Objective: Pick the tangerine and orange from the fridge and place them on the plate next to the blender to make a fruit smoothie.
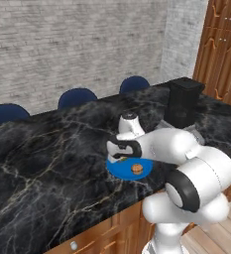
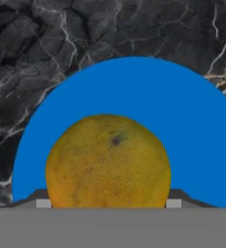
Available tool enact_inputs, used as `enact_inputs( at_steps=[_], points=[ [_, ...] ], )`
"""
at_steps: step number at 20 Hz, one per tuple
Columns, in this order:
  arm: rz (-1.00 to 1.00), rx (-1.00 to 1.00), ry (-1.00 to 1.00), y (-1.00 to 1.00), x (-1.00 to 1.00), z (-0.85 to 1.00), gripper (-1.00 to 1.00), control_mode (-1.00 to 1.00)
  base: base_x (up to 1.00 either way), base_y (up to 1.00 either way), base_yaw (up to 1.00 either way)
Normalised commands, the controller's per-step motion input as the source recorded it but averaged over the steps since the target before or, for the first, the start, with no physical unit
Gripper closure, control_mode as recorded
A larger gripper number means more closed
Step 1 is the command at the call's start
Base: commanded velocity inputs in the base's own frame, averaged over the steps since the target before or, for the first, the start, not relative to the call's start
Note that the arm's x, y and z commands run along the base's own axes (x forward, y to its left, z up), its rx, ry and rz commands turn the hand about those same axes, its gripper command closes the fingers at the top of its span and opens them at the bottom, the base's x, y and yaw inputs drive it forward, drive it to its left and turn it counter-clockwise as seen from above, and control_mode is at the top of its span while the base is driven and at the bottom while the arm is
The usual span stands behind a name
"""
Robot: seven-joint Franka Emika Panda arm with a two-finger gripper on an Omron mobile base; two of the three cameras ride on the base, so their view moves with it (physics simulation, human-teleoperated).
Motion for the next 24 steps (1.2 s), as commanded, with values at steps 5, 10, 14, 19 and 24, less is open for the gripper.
enact_inputs(
  at_steps=[5, 10, 14, 19, 24],
  points=[
    [0.00, -0.03, 0.01, 0.00, 0.36, -0.30, -1.00, -1.00, 0.00, 0.00, 0.00],
    [0.00, 0.00, 0.00, 0.00, -0.08, 0.26, -1.00, -1.00, 0.00, 0.00, 0.00],
    [0.00, 0.00, -0.16, -0.19, -0.58, 0.34, -1.00, -1.00, 0.00, 0.00, 0.00],
    [0.00, 0.08, -0.45, -0.68, -1.00, 0.50, -1.00, -1.00, 0.00, 0.00, 0.00],
    [0.01, 0.09, -0.55, -0.64, -1.00, 0.98, -1.00, -1.00, 0.00, 0.00, 0.00]
  ],
)
